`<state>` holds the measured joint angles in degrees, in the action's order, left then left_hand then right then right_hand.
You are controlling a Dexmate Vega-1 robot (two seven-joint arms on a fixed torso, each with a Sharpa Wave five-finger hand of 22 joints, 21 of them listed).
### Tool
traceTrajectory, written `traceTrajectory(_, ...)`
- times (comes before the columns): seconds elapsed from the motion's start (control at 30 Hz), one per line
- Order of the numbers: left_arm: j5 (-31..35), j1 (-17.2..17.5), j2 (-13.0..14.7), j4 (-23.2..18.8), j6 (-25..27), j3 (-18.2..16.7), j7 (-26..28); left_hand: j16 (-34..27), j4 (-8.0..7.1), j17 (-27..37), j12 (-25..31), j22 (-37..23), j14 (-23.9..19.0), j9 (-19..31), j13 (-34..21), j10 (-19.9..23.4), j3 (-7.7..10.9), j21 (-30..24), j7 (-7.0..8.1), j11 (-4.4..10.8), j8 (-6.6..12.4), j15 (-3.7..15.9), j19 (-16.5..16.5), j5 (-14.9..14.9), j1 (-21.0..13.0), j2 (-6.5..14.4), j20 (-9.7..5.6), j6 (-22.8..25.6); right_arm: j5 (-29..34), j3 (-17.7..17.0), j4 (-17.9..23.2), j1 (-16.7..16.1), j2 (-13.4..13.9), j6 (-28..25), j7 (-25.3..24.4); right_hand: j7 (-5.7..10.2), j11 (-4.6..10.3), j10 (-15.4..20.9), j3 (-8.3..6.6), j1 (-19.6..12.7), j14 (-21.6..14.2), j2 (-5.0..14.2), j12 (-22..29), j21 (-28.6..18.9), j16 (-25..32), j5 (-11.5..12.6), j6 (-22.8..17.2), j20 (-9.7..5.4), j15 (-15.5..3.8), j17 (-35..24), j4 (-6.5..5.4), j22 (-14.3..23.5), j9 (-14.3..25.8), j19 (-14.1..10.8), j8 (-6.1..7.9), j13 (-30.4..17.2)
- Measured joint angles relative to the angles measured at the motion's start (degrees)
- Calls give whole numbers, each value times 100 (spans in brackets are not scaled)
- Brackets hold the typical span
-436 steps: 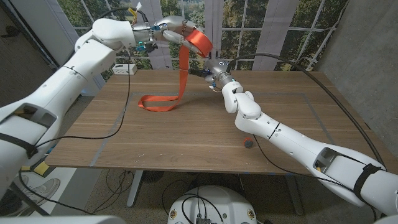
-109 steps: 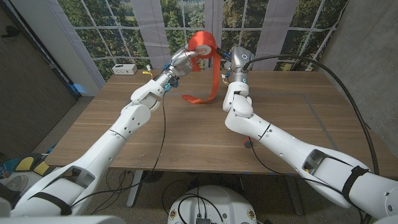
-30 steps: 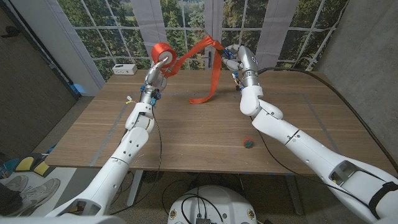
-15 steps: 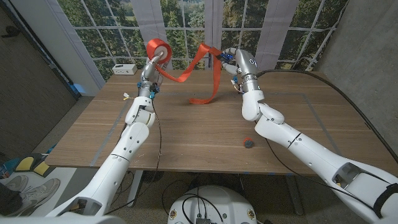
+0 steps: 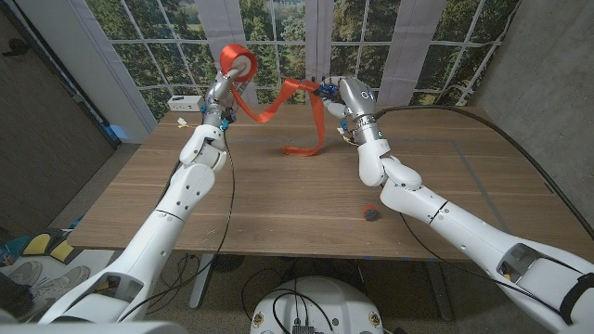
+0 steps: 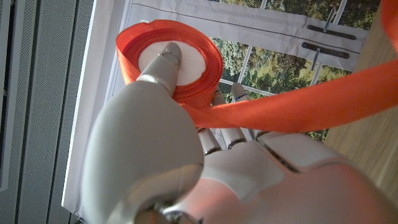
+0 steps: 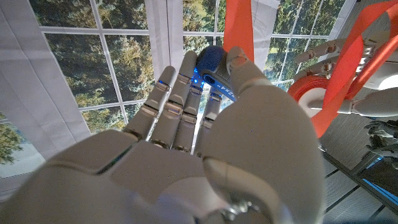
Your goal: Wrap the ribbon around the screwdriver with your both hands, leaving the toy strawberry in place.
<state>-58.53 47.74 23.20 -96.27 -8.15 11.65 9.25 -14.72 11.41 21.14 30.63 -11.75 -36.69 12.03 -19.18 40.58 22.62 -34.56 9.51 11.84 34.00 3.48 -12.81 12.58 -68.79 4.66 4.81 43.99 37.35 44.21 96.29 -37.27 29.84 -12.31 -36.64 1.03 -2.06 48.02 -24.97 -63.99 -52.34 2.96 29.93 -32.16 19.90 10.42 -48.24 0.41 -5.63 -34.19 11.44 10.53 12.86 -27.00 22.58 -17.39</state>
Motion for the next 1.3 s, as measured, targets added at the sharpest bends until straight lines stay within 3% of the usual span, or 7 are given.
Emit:
traceTrajectory(0.73, 191, -910, 567, -4, 988, 103, 170, 9, 1, -25, 0, -11, -20, 0, 0, 0, 1, -44, -24, 0, 0, 20, 23, -1, -17, 17, 21, -24, 1025, 419, -291, 206, -168, -258, 277, 0, 0, 0, 0, -2, 11, -2, -32, 0, -12, 23, 0, -21, 10, -1, 0, 0, -13, -22, -1, -3)
traceTrajectory(1.03, 286, -1084, 641, -43, 1221, 131, 170, 15, 6, 2, 0, -12, -20, 0, 0, 0, 6, -44, -25, 0, 0, 20, 23, -3, -26, 26, 21, -25, 1153, 579, -449, 302, -223, -332, 325, 0, 0, 0, 0, -3, 20, -3, -27, 0, -42, 22, 0, -20, 19, -27, 0, 0, -24, -22, -6, -4)
traceTrajectory(1.07, 297, -1279, 693, -59, 1245, 170, 167, 15, 6, 2, 0, -12, -20, 0, 0, 0, 6, -43, -25, 0, 0, 20, 23, -3, -26, 26, 21, -25, 1289, 604, -469, 314, -227, -387, 366, 0, 0, 0, 0, -3, 20, -3, -26, 0, -42, 22, 0, -21, 19, -30, 0, 0, -24, -22, -6, -4)
traceTrajectory(1.3, 385, -1500, 701, -51, 1363, 249, 75, 19, 7, 1, 0, -11, -19, 0, 0, 0, 7, -44, -26, 0, 1, 19, 23, -5, -26, 26, 21, -26, 1431, 756, -585, 387, -270, -438, 395, 0, 0, 0, 0, -4, 20, -4, -25, 0, -42, 20, 0, -20, 19, -20, 0, 0, -23, -22, -28, -3)
